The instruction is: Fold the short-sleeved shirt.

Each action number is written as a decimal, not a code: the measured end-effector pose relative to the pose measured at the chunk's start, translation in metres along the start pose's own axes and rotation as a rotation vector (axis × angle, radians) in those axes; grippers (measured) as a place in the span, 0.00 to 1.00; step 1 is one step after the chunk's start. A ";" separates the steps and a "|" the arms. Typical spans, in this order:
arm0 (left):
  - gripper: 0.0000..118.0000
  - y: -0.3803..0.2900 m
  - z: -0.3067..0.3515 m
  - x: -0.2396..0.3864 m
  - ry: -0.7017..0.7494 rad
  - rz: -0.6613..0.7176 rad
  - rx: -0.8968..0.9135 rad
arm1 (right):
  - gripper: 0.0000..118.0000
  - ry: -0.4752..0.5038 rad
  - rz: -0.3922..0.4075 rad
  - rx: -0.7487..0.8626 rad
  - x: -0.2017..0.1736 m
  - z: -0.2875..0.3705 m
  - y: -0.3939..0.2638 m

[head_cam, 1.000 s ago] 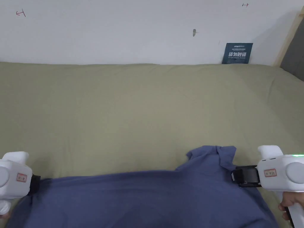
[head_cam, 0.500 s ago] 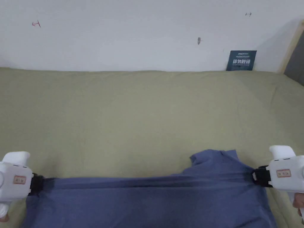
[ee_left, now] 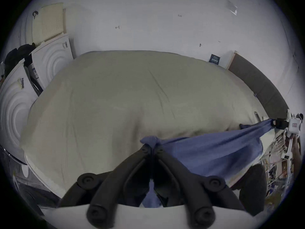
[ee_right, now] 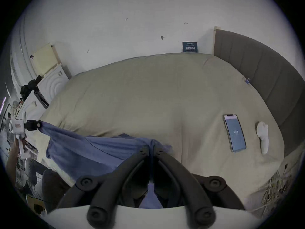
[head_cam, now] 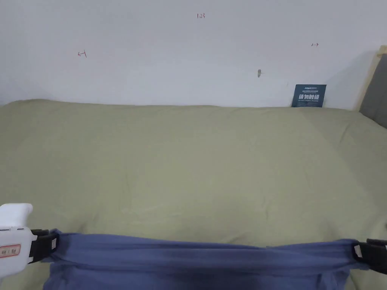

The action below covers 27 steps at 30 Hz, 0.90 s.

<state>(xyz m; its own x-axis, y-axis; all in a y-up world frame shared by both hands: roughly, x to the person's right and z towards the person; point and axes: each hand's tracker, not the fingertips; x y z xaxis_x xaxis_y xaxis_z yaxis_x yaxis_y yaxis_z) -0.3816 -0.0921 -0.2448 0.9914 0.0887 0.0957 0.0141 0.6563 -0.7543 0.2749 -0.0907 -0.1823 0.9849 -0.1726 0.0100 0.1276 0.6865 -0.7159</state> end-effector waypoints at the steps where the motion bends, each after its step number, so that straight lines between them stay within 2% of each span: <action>1: 0.03 -0.012 0.006 0.000 -0.003 -0.010 0.007 | 0.03 -0.001 -0.002 -0.001 0.000 0.007 -0.015; 6: 0.03 -0.057 0.012 0.000 -0.003 -0.023 -0.007 | 0.03 0.001 -0.031 -0.049 0.007 0.014 -0.074; 12: 0.03 -0.091 -0.005 -0.003 0.013 0.005 -0.048 | 0.03 -0.004 -0.054 -0.098 0.008 -0.002 -0.100; 13: 0.05 -0.093 -0.006 -0.004 0.017 0.012 -0.048 | 0.03 -0.008 -0.054 -0.101 0.008 -0.004 -0.100; 14: 0.12 -0.093 -0.005 0.000 0.013 0.014 -0.052 | 0.03 -0.009 -0.058 -0.097 0.008 -0.003 -0.099; 15: 0.28 -0.095 -0.005 0.000 0.014 0.018 -0.048 | 0.03 -0.006 -0.064 -0.092 0.013 -0.007 -0.101; 16: 0.54 -0.095 -0.005 -0.001 0.025 0.024 -0.039 | 0.11 -0.007 -0.065 -0.089 0.012 -0.007 -0.098; 17: 0.86 -0.094 -0.004 -0.002 0.034 0.034 -0.041 | 0.44 -0.023 -0.069 -0.078 0.011 -0.006 -0.096; 18: 0.93 -0.092 -0.002 -0.002 0.051 0.042 -0.034 | 0.83 -0.061 -0.063 -0.062 0.009 -0.005 -0.093; 19: 0.93 -0.089 0.003 -0.001 0.087 0.069 -0.005 | 0.99 -0.072 -0.063 -0.061 0.009 -0.004 -0.091; 20: 0.93 -0.086 0.007 -0.001 0.115 0.085 0.010 | 0.93 -0.103 -0.090 0.040 0.009 0.010 -0.089; 21: 0.92 -0.083 0.012 -0.002 0.102 0.098 0.029 | 0.93 -0.057 -0.089 0.004 0.004 0.013 -0.081; 22: 0.91 -0.078 0.017 0.000 0.101 0.122 0.044 | 0.93 -0.065 -0.092 -0.006 0.001 0.013 -0.077; 23: 0.85 -0.075 0.021 0.002 0.111 0.139 0.054 | 0.91 -0.065 -0.096 0.003 -0.002 0.012 -0.080; 24: 0.67 -0.072 0.026 0.005 0.124 0.136 0.071 | 0.83 -0.066 -0.097 0.036 -0.007 0.017 -0.078; 25: 0.32 -0.070 0.031 0.009 0.136 0.118 0.102 | 0.59 -0.084 -0.087 0.075 -0.013 0.022 -0.076; 26: 0.00 -0.068 0.033 0.012 0.159 0.092 0.123 | 0.00 -0.090 -0.071 0.104 -0.019 0.027 -0.075; 27: 0.00 -0.066 0.031 0.016 0.162 0.085 0.124 | 0.00 -0.113 -0.043 0.129 -0.026 0.028 -0.074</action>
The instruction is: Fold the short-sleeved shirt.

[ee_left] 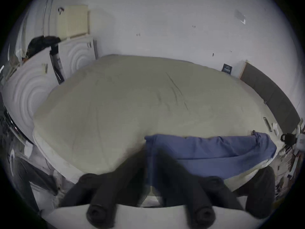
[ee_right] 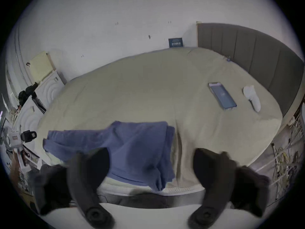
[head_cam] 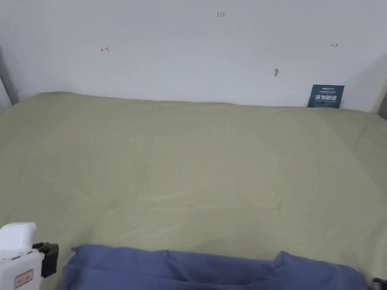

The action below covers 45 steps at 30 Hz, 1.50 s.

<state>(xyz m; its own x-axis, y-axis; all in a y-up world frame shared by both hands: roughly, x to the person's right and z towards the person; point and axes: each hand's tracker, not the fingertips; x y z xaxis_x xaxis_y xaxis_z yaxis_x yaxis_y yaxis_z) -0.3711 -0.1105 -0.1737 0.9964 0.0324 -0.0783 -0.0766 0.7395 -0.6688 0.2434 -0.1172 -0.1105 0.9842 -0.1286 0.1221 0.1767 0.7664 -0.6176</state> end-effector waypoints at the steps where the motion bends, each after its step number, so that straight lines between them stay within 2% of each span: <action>1: 0.00 0.004 0.005 -0.002 0.034 -0.012 0.036 | 0.00 -0.091 0.053 0.058 -0.008 0.003 -0.007; 4: 0.00 -0.002 -0.008 -0.012 -0.002 -0.003 -0.002 | 0.00 -0.038 0.051 0.071 -0.013 0.007 -0.003; 6: 0.00 -0.001 -0.014 -0.021 -0.005 0.017 -0.019 | 0.00 -0.046 0.062 0.101 -0.018 0.012 -0.005; 8: 0.00 -0.001 -0.018 -0.029 -0.043 0.084 -0.044 | 0.00 -0.065 0.071 0.148 -0.036 0.029 0.006; 12: 0.00 0.007 -0.035 -0.053 -0.156 0.190 -0.157 | 0.00 -0.099 0.074 0.247 -0.046 0.048 0.014; 16: 0.00 0.010 -0.050 -0.060 -0.328 0.307 -0.303 | 0.00 -0.161 0.131 0.381 -0.070 0.074 0.018; 20: 0.00 0.012 -0.080 -0.082 -0.454 0.391 -0.397 | 0.00 -0.203 0.130 0.479 -0.089 0.094 0.014; 25: 0.00 0.014 -0.099 -0.094 -0.502 0.440 -0.427 | 0.00 -0.243 0.197 0.498 -0.117 0.107 0.006; 26: 0.08 0.016 -0.101 -0.097 -0.510 0.441 -0.421 | 0.00 -0.248 0.207 0.495 -0.120 0.108 0.005; 27: 0.27 0.018 -0.105 -0.099 -0.518 0.446 -0.422 | 0.00 -0.248 0.214 0.496 -0.123 0.109 0.004; 29: 0.92 0.018 -0.111 -0.104 -0.551 0.448 -0.437 | 0.00 -0.229 0.206 0.482 -0.128 0.110 0.006; 30: 0.97 0.015 -0.116 -0.103 -0.583 0.460 -0.475 | 0.00 -0.220 0.197 0.477 -0.130 0.109 0.005; 36: 0.95 -0.008 -0.146 -0.084 -0.704 0.469 -0.569 | 0.00 -0.183 0.166 0.423 -0.131 0.098 0.001; 40: 0.95 -0.010 -0.151 -0.074 -0.715 0.461 -0.545 | 0.00 -0.173 0.167 0.405 -0.136 0.097 0.001; 42: 0.92 -0.008 -0.150 -0.072 -0.711 0.429 -0.533 | 0.00 -0.162 0.164 0.400 -0.136 0.097 0.001; 43: 0.83 -0.006 -0.148 -0.073 -0.677 0.401 -0.539 | 0.00 -0.155 0.158 0.397 -0.136 0.096 0.000; 44: 0.52 -0.005 -0.145 -0.073 -0.633 0.364 -0.533 | 0.00 -0.148 0.151 0.396 -0.135 0.095 -0.001; 45: 0.07 -0.008 -0.148 -0.073 -0.611 0.343 -0.529 | 0.00 -0.142 0.142 0.393 -0.135 0.094 -0.001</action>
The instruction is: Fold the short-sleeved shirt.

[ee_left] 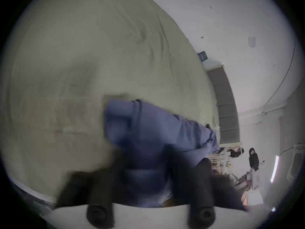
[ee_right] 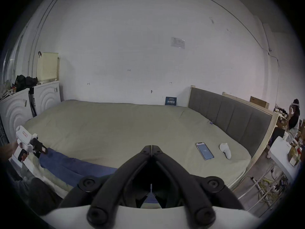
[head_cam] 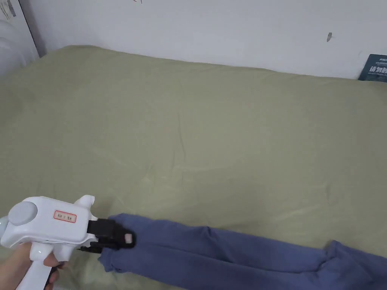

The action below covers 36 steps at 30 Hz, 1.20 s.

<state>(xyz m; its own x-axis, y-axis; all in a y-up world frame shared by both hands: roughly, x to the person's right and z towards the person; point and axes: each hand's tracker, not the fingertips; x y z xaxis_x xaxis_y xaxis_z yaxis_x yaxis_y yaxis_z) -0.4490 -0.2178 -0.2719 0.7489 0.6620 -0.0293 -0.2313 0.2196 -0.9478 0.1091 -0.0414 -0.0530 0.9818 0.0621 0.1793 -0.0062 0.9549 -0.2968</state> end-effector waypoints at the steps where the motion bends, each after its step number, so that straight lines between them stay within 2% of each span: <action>1: 0.06 -0.004 -0.006 0.000 -0.027 0.053 -0.020 | 0.00 0.005 -0.009 -0.001 0.000 0.000 -0.001; 3: 0.06 -0.008 -0.008 -0.003 -0.027 0.080 -0.035 | 0.00 0.017 -0.022 -0.008 -0.001 0.000 -0.001; 11: 0.06 -0.008 0.043 0.010 -0.038 0.087 0.105 | 0.00 0.037 -0.038 0.010 0.008 0.007 0.002; 17: 0.06 -0.014 0.112 0.008 0.080 0.108 0.225 | 0.00 0.065 -0.028 0.028 0.012 0.009 0.003; 19: 0.06 -0.018 0.125 0.018 0.155 0.044 0.229 | 0.00 0.074 -0.022 0.031 0.015 0.008 0.002; 21: 0.06 -0.021 0.128 0.037 0.159 0.012 0.205 | 0.00 0.076 -0.023 0.036 0.015 0.007 0.002; 29: 0.06 -0.029 0.080 0.170 0.267 -0.269 0.141 | 0.00 0.089 -0.047 0.032 0.021 0.014 -0.003; 36: 0.06 -0.046 -0.036 0.250 0.349 -0.495 -0.001 | 0.00 0.067 -0.090 -0.007 0.040 0.016 -0.017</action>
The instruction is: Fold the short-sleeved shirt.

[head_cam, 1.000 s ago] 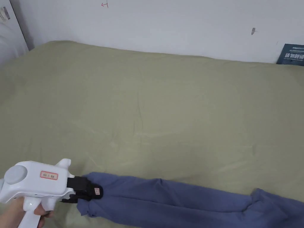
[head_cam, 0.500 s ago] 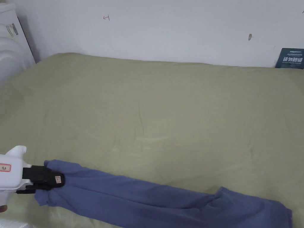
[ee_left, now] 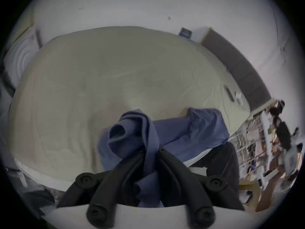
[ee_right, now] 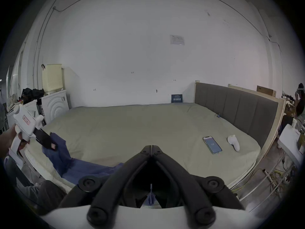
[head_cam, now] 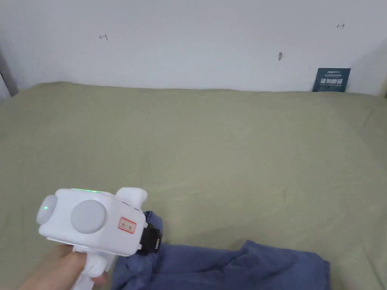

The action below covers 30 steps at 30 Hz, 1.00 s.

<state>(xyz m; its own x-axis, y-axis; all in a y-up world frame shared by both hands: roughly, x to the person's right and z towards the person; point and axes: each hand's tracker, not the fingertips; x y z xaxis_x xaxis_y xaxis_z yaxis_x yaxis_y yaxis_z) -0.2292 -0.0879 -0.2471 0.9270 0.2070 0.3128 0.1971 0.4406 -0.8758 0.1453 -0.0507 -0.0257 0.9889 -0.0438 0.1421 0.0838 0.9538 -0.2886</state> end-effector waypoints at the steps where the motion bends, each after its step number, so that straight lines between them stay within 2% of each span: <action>1: 0.10 0.001 -0.015 0.009 0.002 -0.020 -0.019 | 0.00 -0.004 -0.005 -0.006 0.003 0.000 -0.001; 2: 0.32 0.001 -0.033 0.019 -0.002 -0.044 -0.038 | 0.00 -0.011 -0.012 -0.012 0.006 0.000 -0.001; 3: 0.62 0.000 -0.051 0.026 -0.014 -0.041 -0.038 | 0.00 -0.016 -0.020 -0.015 0.010 0.000 -0.002; 4: 0.89 -0.002 -0.066 0.032 -0.024 -0.057 -0.053 | 0.00 -0.018 -0.028 -0.019 0.012 0.000 -0.002; 5: 0.95 -0.005 -0.082 0.037 -0.016 -0.054 -0.049 | 0.00 -0.025 -0.034 -0.026 0.015 0.000 -0.002; 6: 0.95 -0.007 -0.088 0.045 -0.018 -0.073 -0.025 | 0.00 -0.034 -0.037 -0.029 0.017 0.001 -0.002; 8: 0.93 -0.006 -0.091 0.044 -0.043 -0.078 -0.035 | 0.00 -0.041 -0.041 -0.033 0.021 0.001 -0.001; 9: 0.89 -0.006 -0.084 0.039 -0.067 -0.029 -0.020 | 0.00 -0.044 -0.044 -0.035 0.023 0.002 -0.001; 10: 0.74 -0.006 -0.071 0.034 -0.109 0.014 0.014 | 0.00 -0.044 -0.046 -0.036 0.024 0.001 -0.001; 11: 0.22 -0.006 -0.061 0.025 -0.136 0.031 0.035 | 0.00 -0.044 -0.046 -0.036 0.023 0.001 -0.001; 12: 0.00 -0.008 -0.050 0.014 -0.136 0.056 0.068 | 0.00 -0.043 -0.047 -0.037 0.023 0.000 0.000; 14: 0.00 -0.012 -0.035 -0.005 -0.114 0.097 0.124 | 0.00 -0.029 -0.055 -0.039 0.021 -0.004 -0.001; 20: 0.00 -0.025 -0.046 -0.058 -0.184 0.273 0.064 | 0.00 0.021 -0.056 -0.058 0.009 -0.015 -0.004; 26: 0.00 -0.035 -0.129 -0.024 -0.360 0.343 -0.102 | 0.00 0.026 -0.055 -0.077 0.007 -0.016 -0.006; 28: 0.00 -0.042 -0.156 -0.003 -0.336 0.321 -0.122 | 0.00 0.019 -0.054 -0.090 0.009 -0.015 -0.007; 30: 0.00 -0.042 -0.158 0.003 -0.425 0.341 -0.069 | 0.00 0.002 -0.053 -0.098 0.012 -0.015 -0.007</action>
<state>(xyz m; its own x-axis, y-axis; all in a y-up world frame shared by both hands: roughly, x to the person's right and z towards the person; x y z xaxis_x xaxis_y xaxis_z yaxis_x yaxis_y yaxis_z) -0.1845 -0.2436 -0.2677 0.7340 0.6693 0.1157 -0.0581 0.2316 -0.9711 0.1581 -0.0626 -0.0358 0.9830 -0.0941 0.1575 0.1473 0.9166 -0.3717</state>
